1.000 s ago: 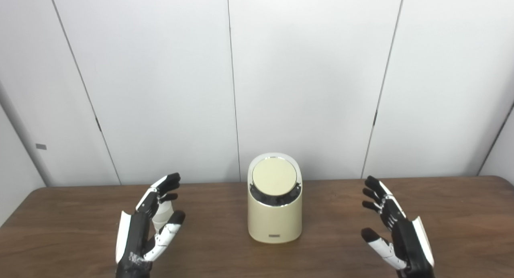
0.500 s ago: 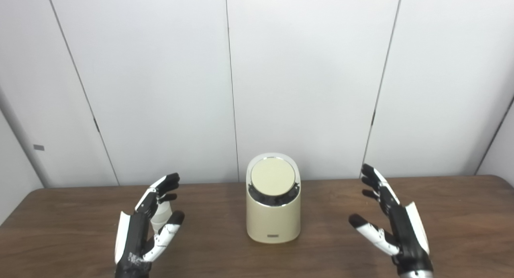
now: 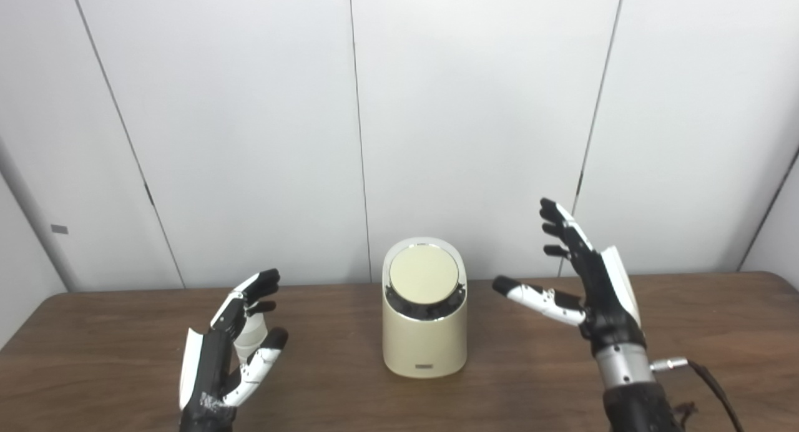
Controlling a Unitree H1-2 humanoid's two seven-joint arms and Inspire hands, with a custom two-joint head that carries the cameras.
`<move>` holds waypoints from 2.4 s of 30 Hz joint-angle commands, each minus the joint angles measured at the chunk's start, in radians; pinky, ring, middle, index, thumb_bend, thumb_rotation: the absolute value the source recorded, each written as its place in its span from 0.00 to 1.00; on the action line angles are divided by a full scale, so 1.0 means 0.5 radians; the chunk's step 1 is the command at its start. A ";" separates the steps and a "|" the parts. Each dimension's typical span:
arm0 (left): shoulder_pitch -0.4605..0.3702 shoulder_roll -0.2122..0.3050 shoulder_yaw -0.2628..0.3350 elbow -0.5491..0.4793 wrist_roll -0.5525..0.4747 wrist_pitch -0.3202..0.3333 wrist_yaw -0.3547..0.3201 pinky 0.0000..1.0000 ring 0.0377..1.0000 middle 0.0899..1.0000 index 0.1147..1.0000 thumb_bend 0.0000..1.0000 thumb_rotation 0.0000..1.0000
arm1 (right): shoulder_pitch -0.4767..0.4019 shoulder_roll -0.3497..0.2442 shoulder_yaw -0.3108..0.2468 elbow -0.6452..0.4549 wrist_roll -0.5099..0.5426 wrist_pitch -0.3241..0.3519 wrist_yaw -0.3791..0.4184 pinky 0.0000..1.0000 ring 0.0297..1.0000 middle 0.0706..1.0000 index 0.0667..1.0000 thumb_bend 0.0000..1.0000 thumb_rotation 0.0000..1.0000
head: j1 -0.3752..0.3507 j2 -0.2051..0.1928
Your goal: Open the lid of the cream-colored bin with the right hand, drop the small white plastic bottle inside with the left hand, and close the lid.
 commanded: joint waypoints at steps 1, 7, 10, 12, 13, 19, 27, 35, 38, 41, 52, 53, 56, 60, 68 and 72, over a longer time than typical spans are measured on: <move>-0.080 0.003 -0.001 -0.029 0.008 -0.064 0.018 0.72 0.79 0.80 0.79 0.72 0.74 | -0.134 -0.033 0.041 -0.002 -0.125 0.051 -0.006 0.75 0.87 0.90 0.91 0.91 0.50 | -0.002 -0.001; -0.080 -0.005 -0.004 -0.030 0.010 -0.064 0.022 0.72 0.79 0.80 0.79 0.72 0.74 | -0.268 -0.031 0.102 0.139 -0.232 0.162 -0.009 0.64 0.82 0.90 0.91 0.97 0.45 | -0.001 -0.002; -0.079 -0.011 -0.007 -0.034 0.010 -0.064 0.020 0.72 0.79 0.80 0.79 0.71 0.73 | -0.314 -0.019 0.105 0.239 -0.205 0.147 -0.030 0.57 0.79 0.91 0.93 0.97 0.42 | 0.007 -0.001; -0.079 -0.015 -0.008 -0.037 0.018 -0.063 0.023 0.72 0.79 0.80 0.79 0.71 0.73 | -0.335 -0.016 0.111 0.289 -0.207 0.144 -0.039 0.54 0.78 0.92 0.93 0.97 0.42 | 0.010 -0.001; -0.080 -0.017 -0.007 -0.039 0.025 -0.063 0.026 0.72 0.79 0.80 0.79 0.71 0.74 | -0.346 -0.016 0.119 0.317 -0.218 0.143 -0.047 0.53 0.76 0.92 0.94 0.97 0.41 | 0.010 -0.002; -0.083 -0.025 -0.009 -0.043 0.034 -0.064 0.029 0.72 0.79 0.80 0.79 0.71 0.74 | -0.385 -0.035 0.214 0.399 -0.358 0.254 -0.038 0.58 0.78 0.91 0.93 0.98 0.43 | 0.024 -0.004; -0.078 -0.029 -0.003 -0.050 0.032 -0.060 0.025 0.72 0.79 0.80 0.79 0.70 0.74 | -0.410 -0.039 0.329 0.484 -0.469 0.277 -0.059 0.70 0.85 0.89 0.90 0.98 0.41 | 0.032 -0.002; -0.078 -0.036 -0.001 -0.054 0.053 -0.060 0.031 0.71 0.78 0.80 0.79 0.69 0.74 | -0.432 -0.015 0.380 0.557 -0.533 0.374 -0.041 0.74 0.86 0.89 0.91 0.97 0.46 | 0.027 -0.004; -0.079 -0.037 -0.002 -0.052 0.060 -0.062 0.030 0.71 0.78 0.80 0.79 0.70 0.75 | -0.448 -0.010 0.401 0.584 -0.554 0.411 -0.039 0.76 0.87 0.90 0.91 0.97 0.46 | 0.027 -0.004; -0.076 -0.036 -0.008 -0.048 0.070 -0.062 0.028 0.71 0.79 0.80 0.79 0.70 0.76 | -0.468 0.003 0.407 0.625 -0.576 0.436 -0.040 0.78 0.88 0.90 0.90 0.97 0.48 | 0.025 -0.003; -0.072 -0.047 -0.013 -0.045 0.062 -0.060 0.030 0.71 0.78 0.80 0.79 0.72 0.76 | -0.523 0.024 0.400 0.735 -0.587 0.445 -0.021 0.81 0.89 0.90 0.91 0.91 0.57 | 0.023 -0.003; -0.073 -0.046 -0.013 -0.044 0.066 -0.059 0.028 0.71 0.78 0.80 0.80 0.72 0.76 | -0.528 0.024 0.402 0.745 -0.588 0.444 -0.024 0.81 0.88 0.90 0.91 0.91 0.58 | 0.024 -0.006; -0.076 -0.042 -0.017 -0.039 0.076 -0.062 0.029 0.71 0.79 0.80 0.80 0.71 0.77 | -0.543 0.022 0.403 0.769 -0.612 0.446 -0.019 0.81 0.89 0.91 0.91 0.90 0.59 | 0.023 -0.009; -0.075 -0.045 -0.018 -0.044 0.077 -0.063 0.033 0.71 0.79 0.80 0.79 0.70 0.76 | -0.557 0.025 0.394 0.801 -0.655 0.448 -0.024 0.80 0.88 0.90 0.90 0.90 0.55 | 0.023 -0.006; -0.073 -0.052 -0.013 -0.059 0.087 -0.064 0.037 0.72 0.79 0.80 0.79 0.70 0.76 | -0.556 0.008 0.414 0.810 -0.655 0.444 -0.068 0.79 0.87 0.89 0.89 0.94 0.36 | 0.028 0.004; -0.073 -0.056 -0.011 -0.070 0.090 -0.057 0.036 0.71 0.78 0.80 0.79 0.70 0.76 | -0.554 0.005 0.427 0.798 -0.675 0.445 -0.067 0.77 0.86 0.88 0.89 0.93 0.26 | 0.028 0.005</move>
